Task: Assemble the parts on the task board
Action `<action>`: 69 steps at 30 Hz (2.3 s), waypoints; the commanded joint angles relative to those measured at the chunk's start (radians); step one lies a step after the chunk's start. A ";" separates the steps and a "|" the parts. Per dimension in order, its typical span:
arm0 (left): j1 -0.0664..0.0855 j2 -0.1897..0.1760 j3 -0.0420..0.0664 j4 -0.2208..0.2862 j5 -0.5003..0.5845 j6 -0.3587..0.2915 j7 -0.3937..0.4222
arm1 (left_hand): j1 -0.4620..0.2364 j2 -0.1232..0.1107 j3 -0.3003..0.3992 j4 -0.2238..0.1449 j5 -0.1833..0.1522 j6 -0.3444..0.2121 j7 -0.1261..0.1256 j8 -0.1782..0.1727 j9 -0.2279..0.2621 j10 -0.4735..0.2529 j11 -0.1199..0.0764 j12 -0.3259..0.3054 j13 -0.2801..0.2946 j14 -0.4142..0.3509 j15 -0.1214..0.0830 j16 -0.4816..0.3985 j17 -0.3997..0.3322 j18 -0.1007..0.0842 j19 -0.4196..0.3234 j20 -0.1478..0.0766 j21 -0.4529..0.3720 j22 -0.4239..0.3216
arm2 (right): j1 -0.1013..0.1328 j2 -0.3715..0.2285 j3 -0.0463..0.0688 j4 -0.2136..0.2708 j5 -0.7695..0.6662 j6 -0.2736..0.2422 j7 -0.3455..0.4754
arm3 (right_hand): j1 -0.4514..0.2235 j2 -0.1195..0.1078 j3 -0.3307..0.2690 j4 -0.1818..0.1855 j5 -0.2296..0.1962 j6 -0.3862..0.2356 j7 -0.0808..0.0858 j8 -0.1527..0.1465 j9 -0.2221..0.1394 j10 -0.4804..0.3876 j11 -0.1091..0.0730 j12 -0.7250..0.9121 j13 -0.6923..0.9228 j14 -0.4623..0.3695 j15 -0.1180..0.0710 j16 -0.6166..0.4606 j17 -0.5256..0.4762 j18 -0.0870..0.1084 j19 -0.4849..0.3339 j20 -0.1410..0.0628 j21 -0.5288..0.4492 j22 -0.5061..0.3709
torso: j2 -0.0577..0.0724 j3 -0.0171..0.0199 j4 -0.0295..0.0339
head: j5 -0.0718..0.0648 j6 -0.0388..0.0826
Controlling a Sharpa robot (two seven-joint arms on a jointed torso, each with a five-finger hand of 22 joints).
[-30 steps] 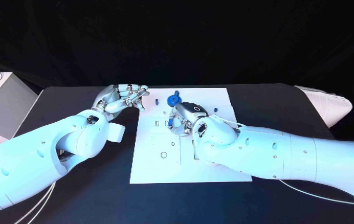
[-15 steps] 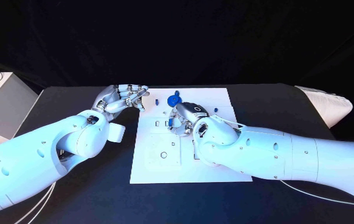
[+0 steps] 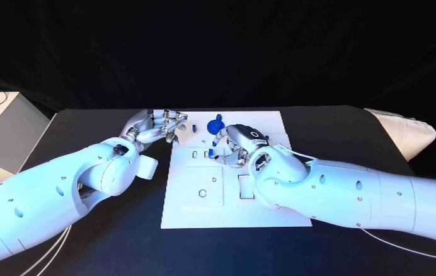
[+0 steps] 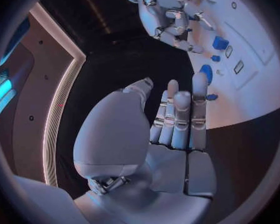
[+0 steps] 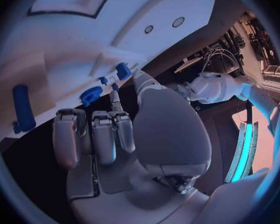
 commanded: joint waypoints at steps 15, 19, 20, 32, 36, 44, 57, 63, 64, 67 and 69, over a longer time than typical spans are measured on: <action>0.050 0.110 -0.006 -0.091 -0.513 0.220 -0.506 | -0.173 0.049 0.009 0.005 0.008 -0.061 -0.048 0.260 0.104 0.246 -0.049 0.597 0.521 0.313 -0.040 0.345 0.543 -0.081 0.294 -0.037 0.352 0.525 | 0.107 -0.191 0.018 0.027 0.634 -0.138 0.402 | 0.037 0.041 0.020 -0.001 0.090 0.030 -0.007 0.021 0.002 0.070 -0.002 -0.001 0.233 0.104 0.003 0.006 0.263 -0.005 0.061 0.003 -0.016 0.139 | -0.044 0.0171 -0.0095 | 0.019 0.000; 0.085 0.148 -0.028 -0.126 -0.589 0.276 -0.578 | -0.188 0.050 0.010 0.006 0.005 -0.057 -0.051 0.265 0.104 0.261 -0.051 0.609 0.540 0.318 -0.042 0.350 0.555 -0.084 0.303 -0.037 0.362 0.541 | 0.135 -0.222 0.019 0.014 0.678 -0.112 0.391 | 0.040 0.035 0.020 -0.004 0.089 0.026 -0.006 0.020 0.001 0.071 -0.002 0.000 0.234 0.104 0.003 0.006 0.263 -0.005 0.061 0.002 -0.015 0.140 | -0.050 0.0204 -0.0110 | 0.027 -0.009; 0.094 0.158 -0.035 -0.135 -0.605 0.287 -0.592 | -0.193 0.050 0.010 0.007 0.004 -0.057 -0.051 0.266 0.104 0.264 -0.052 0.612 0.543 0.319 -0.043 0.350 0.556 -0.085 0.304 -0.037 0.363 0.544 | 0.141 -0.228 0.019 0.011 0.686 -0.106 0.389 | 0.040 0.034 0.020 -0.004 0.089 0.026 -0.006 0.020 0.001 0.072 -0.002 0.001 0.235 0.104 0.003 0.006 0.263 -0.005 0.061 0.002 -0.014 0.142 | -0.052 0.0215 -0.0117 | 0.028 -0.010; 0.178 0.253 -0.093 -0.226 -0.707 0.440 -0.664 | -0.272 0.053 -0.005 0.007 0.001 -0.040 -0.062 0.278 0.108 0.300 -0.061 0.640 0.591 0.330 -0.050 0.363 0.586 -0.093 0.329 -0.041 0.389 0.591 | 0.160 -0.243 0.019 -0.013 0.704 -0.051 0.359 | 0.046 0.032 0.023 -0.006 0.094 0.022 -0.006 0.019 0.000 0.072 -0.001 0.001 0.235 0.104 0.003 0.006 0.263 -0.005 0.062 0.002 -0.014 0.142 | -0.054 0.0353 -0.0155 | 0.039 -0.024; 0.207 0.281 -0.112 -0.255 -0.724 0.483 -0.672 | -0.288 0.055 -0.010 0.007 0.000 -0.036 -0.064 0.281 0.111 0.299 -0.062 0.640 0.590 0.330 -0.052 0.362 0.585 -0.094 0.329 -0.041 0.390 0.593 | 0.161 -0.240 0.019 -0.021 0.702 -0.042 0.351 | 0.045 0.032 0.024 -0.005 0.095 0.021 -0.005 0.018 0.000 0.072 -0.001 0.001 0.235 0.104 0.003 0.006 0.263 -0.005 0.061 0.002 -0.015 0.141 | -0.052 0.0339 -0.0157 | 0.044 -0.024; 0.232 0.320 -0.124 -0.293 -0.749 0.540 -0.685 | -0.302 0.064 -0.012 0.007 0.002 -0.030 -0.068 0.292 0.120 0.293 -0.065 0.635 0.584 0.328 -0.054 0.359 0.579 -0.094 0.330 -0.043 0.392 0.598 | 0.161 -0.237 0.019 -0.031 0.696 -0.033 0.338 | 0.044 0.032 0.024 -0.004 0.099 0.019 -0.005 0.018 -0.001 0.071 -0.001 0.000 0.234 0.104 0.004 0.006 0.263 -0.005 0.061 0.002 -0.015 0.141 | -0.049 0.0286 -0.0149 | 0.041 -0.031; 0.238 0.351 -0.127 -0.315 -0.750 0.581 -0.691 | -0.314 0.070 -0.012 0.007 0.003 -0.022 -0.076 0.319 0.144 0.290 -0.071 0.636 0.587 0.328 -0.058 0.360 0.580 -0.095 0.330 -0.046 0.394 0.601 | 0.161 -0.229 0.019 -0.041 0.689 -0.028 0.327 | 0.042 0.031 0.024 -0.003 0.101 0.017 -0.004 0.017 -0.001 0.070 0.000 -0.001 0.233 0.104 0.004 0.006 0.263 -0.005 0.061 0.002 -0.016 0.140 | -0.049 0.0262 -0.0120 | 0.038 -0.039; 0.238 0.363 -0.129 -0.327 -0.746 0.589 -0.692 | -0.315 0.070 -0.012 0.007 0.003 -0.022 -0.076 0.322 0.146 0.289 -0.072 0.635 0.585 0.328 -0.059 0.359 0.579 -0.095 0.331 -0.047 0.395 0.603 | 0.161 -0.226 0.019 -0.043 0.687 -0.026 0.324 | 0.042 0.031 0.024 -0.003 0.101 0.017 -0.004 0.017 -0.001 0.070 0.000 -0.001 0.233 0.104 0.004 0.006 0.263 -0.005 0.061 0.002 -0.016 0.140 | -0.049 0.0253 -0.0128 | 0.037 -0.042; 0.238 0.365 -0.129 -0.329 -0.746 0.590 -0.693 | -0.315 0.071 -0.012 0.007 0.003 -0.022 -0.076 0.322 0.147 0.289 -0.072 0.635 0.585 0.327 -0.059 0.359 0.579 -0.095 0.330 -0.047 0.395 0.603 | 0.161 -0.226 0.019 -0.043 0.687 -0.026 0.323 | 0.040 0.030 0.024 -0.002 0.104 0.017 -0.004 0.017 -0.001 0.070 0.000 -0.001 0.233 0.104 0.004 0.006 0.263 -0.005 0.061 0.003 -0.017 0.140 | -0.049 0.0254 -0.0127 | 0.037 -0.043; 0.238 0.370 -0.131 -0.333 -0.744 0.599 -0.693 | -0.315 0.072 -0.010 0.006 0.004 -0.022 -0.078 0.327 0.152 0.288 -0.073 0.635 0.585 0.327 -0.060 0.359 0.579 -0.095 0.330 -0.048 0.395 0.602 | 0.161 -0.225 0.019 -0.044 0.686 -0.025 0.321 | 0.040 0.030 0.024 -0.002 0.104 0.017 -0.004 0.017 -0.001 0.070 0.000 -0.001 0.233 0.104 0.004 0.006 0.263 -0.005 0.061 0.003 -0.017 0.140 | -0.048 0.0258 -0.0121 | 0.037 -0.044; 0.238 0.372 -0.131 -0.335 -0.744 0.603 -0.693 | -0.314 0.073 -0.009 0.006 0.004 -0.023 -0.078 0.330 0.155 0.288 -0.074 0.635 0.586 0.327 -0.060 0.359 0.578 -0.095 0.329 -0.048 0.395 0.602 | 0.161 -0.225 0.019 -0.044 0.685 -0.024 0.320 | 0.040 0.030 0.024 -0.002 0.104 0.017 -0.004 0.017 -0.001 0.070 0.000 -0.001 0.233 0.104 0.004 0.006 0.263 -0.005 0.061 0.003 -0.017 0.140 | -0.048 0.0262 -0.0123 | 0.038 -0.046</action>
